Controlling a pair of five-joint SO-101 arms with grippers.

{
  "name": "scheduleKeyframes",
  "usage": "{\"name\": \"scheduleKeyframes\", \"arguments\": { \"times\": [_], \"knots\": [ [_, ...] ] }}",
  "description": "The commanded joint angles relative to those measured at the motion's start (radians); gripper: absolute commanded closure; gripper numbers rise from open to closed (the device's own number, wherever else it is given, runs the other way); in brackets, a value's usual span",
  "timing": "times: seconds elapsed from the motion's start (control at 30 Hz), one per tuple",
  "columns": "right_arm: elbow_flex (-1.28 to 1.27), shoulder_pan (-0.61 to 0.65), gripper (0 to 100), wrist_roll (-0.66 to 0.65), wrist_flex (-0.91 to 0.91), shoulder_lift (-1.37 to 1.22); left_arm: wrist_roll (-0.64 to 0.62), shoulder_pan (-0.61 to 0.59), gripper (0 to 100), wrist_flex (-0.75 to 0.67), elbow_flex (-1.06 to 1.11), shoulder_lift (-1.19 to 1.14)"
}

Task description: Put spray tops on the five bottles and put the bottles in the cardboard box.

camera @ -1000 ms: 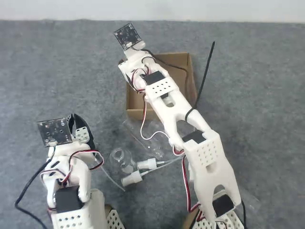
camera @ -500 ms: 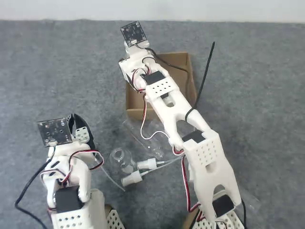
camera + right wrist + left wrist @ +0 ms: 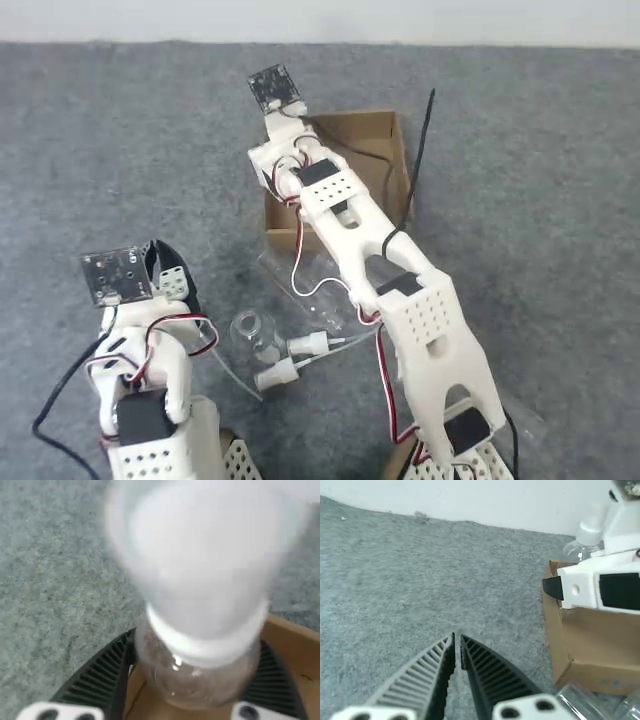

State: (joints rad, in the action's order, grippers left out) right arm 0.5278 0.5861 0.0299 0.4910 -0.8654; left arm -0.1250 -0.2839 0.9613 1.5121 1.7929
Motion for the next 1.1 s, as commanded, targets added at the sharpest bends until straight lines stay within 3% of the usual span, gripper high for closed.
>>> {"name": "scheduleKeyframes", "arguments": {
  "times": [0.0, 0.2, 1.07],
  "knots": [
    [0.032, -0.012, 70.2, 0.011, 0.045, 0.022, 0.009, -0.006, 98, -0.034, -0.010, 0.012],
    [0.032, -0.002, 61.3, 0.018, 0.174, 0.081, 0.009, -0.006, 98, -0.034, -0.010, 0.012],
    [0.032, -0.002, 61.3, 0.015, 0.499, 0.211, 0.049, -0.005, 98, -0.072, 0.012, 0.012]
  ]
}}
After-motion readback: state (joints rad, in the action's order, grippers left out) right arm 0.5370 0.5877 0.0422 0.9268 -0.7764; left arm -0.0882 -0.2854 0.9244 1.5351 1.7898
